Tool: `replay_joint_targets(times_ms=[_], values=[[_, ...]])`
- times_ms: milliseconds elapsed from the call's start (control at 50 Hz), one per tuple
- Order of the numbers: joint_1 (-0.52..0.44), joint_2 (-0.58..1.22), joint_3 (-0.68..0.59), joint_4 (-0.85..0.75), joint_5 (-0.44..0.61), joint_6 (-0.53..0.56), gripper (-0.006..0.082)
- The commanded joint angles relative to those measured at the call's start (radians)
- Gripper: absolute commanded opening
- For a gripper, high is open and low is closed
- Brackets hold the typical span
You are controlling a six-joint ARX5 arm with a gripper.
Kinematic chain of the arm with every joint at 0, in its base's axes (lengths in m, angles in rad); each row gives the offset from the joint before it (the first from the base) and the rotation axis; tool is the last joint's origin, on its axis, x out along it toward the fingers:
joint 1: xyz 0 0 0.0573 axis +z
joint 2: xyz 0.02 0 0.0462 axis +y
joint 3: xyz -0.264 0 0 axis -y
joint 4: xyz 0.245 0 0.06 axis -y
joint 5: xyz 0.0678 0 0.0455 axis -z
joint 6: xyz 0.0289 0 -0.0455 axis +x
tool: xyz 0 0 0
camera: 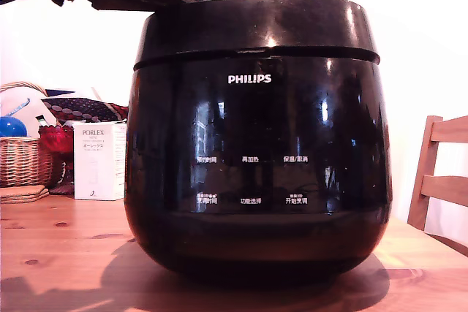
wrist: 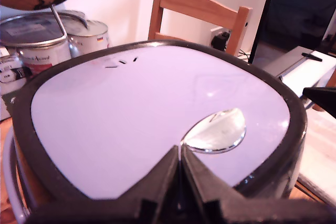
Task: Close the rice cooker by pressing the lid down with medium force
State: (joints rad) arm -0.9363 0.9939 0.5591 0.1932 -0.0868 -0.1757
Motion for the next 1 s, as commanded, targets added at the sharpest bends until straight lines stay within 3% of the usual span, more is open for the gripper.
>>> replay_joint_targets(times_ms=[0, 980], values=[[-0.005, 0.038, -0.103, -0.040, 0.000, -0.004, -0.0021], [-0.007, 0.190, -0.141, -0.167, 0.079, 0.004, -0.0021]])
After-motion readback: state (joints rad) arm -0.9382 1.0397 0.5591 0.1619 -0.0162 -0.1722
